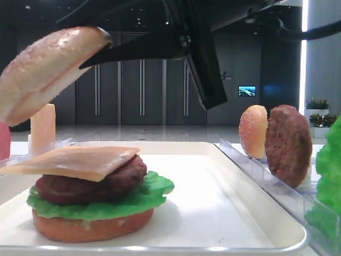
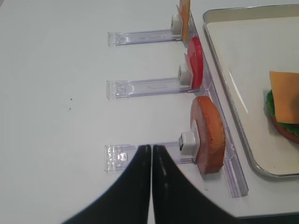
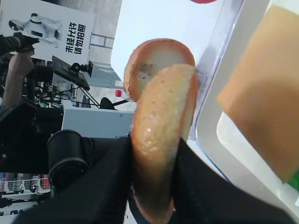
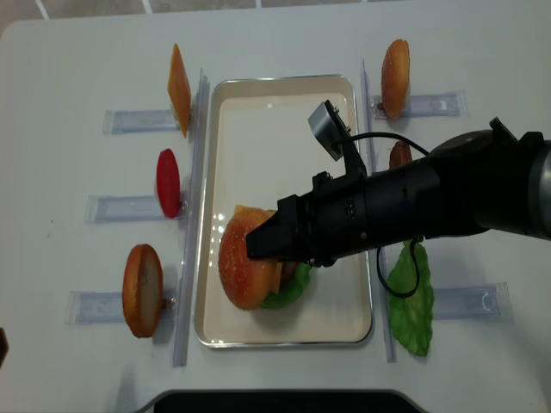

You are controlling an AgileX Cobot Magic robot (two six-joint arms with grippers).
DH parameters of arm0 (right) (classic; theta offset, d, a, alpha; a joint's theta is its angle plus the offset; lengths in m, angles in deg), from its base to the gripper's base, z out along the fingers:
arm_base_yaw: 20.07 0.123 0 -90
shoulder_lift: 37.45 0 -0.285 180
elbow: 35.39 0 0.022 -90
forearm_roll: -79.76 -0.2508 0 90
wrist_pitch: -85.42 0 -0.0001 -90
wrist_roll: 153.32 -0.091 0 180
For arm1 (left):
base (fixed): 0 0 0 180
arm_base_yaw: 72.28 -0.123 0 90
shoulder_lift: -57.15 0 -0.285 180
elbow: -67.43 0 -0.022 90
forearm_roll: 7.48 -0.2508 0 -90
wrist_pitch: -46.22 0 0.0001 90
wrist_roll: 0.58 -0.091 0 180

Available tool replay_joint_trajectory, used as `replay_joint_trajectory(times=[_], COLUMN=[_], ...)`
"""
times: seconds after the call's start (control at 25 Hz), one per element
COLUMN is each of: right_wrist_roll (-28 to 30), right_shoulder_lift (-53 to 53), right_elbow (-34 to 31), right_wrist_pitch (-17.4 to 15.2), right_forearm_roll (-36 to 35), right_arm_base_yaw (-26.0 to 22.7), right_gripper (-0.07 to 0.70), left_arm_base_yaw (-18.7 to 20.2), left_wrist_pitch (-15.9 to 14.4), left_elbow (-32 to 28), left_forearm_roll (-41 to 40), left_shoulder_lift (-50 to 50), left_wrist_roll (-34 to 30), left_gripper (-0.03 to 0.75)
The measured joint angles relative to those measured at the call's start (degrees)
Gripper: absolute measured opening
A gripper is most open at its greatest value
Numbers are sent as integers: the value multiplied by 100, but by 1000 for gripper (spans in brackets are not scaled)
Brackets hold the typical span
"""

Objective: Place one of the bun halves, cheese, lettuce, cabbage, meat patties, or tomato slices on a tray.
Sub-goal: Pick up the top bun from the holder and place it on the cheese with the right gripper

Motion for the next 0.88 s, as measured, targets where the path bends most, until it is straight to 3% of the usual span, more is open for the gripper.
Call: replay_joint_trajectory(times=[0.88], right_wrist_roll=[380], right_shoulder_lift=[298], right_elbow=[303], right_wrist_pitch=[431], right_forearm_roll=[54], right_arm_base_yaw=[0], right_gripper=[188], left_arm_base_yaw=[0], left_wrist_pitch=[0], left_elbow=[0], left_forearm_roll=[0], left_shoulder_lift=[0], left_wrist_roll=[-8], left_gripper=[-1])
